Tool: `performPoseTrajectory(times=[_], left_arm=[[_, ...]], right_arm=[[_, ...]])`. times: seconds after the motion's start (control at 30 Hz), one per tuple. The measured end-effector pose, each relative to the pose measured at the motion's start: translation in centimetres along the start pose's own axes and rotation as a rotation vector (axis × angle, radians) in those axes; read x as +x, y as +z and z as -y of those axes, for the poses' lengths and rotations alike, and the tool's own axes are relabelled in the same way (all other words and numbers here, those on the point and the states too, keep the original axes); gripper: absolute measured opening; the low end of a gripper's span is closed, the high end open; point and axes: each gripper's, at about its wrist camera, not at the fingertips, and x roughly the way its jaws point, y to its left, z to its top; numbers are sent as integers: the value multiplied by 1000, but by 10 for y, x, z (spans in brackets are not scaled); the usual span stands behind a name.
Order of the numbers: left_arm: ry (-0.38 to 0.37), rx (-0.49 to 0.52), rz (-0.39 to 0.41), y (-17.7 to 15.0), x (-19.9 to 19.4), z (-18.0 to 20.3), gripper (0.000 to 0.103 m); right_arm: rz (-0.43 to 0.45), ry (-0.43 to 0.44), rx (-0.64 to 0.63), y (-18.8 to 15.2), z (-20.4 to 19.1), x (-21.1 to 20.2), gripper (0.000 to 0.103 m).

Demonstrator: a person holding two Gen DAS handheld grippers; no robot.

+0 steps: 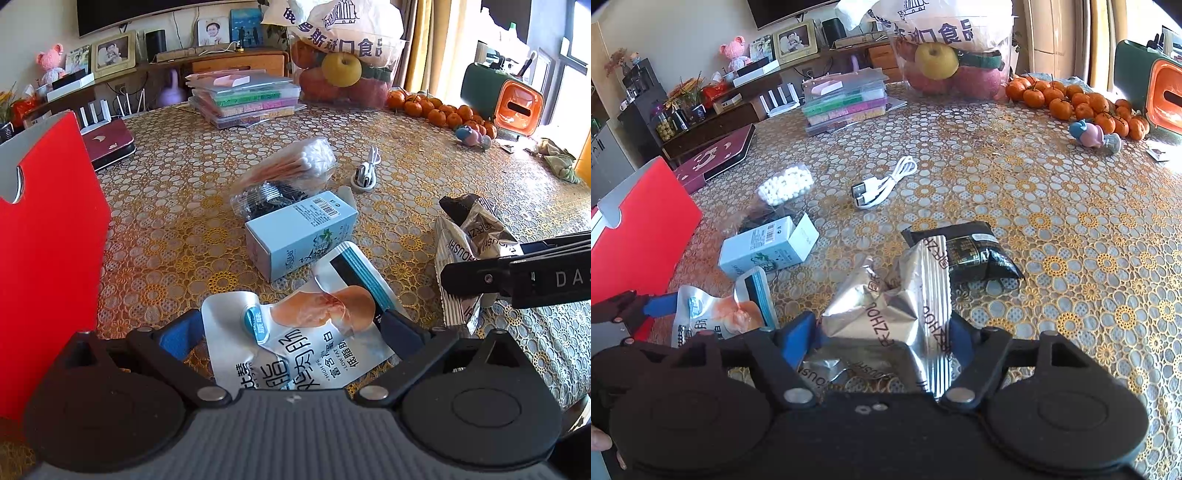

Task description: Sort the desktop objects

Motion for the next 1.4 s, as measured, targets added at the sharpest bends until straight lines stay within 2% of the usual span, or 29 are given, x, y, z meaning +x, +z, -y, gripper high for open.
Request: performPoseTrajectory(times=[0.13, 0.2, 0.27, 0.47, 1.1, 1.4], left_arm=[[4, -17, 11, -2, -4, -3, 93], [5, -22, 19, -2, -6, -3, 87], [4, -30, 27, -2, -8, -4, 75], [7, -42, 29, -3, -11, -4, 73], [-2, -45, 54, 5, -34, -3, 70], [-16, -50, 65, 8, -56, -3, 70]], right_arm=[[2, -7, -6, -1, -1, 0, 69], [5, -15, -7, -1, -1, -1, 64], [4, -9, 2, -1, 0, -2, 62], [5, -5, 5, -3, -1, -6, 52], [26, 3, -2, -6, -4, -29, 51], [45, 13, -10, -8, -11, -48, 51]])
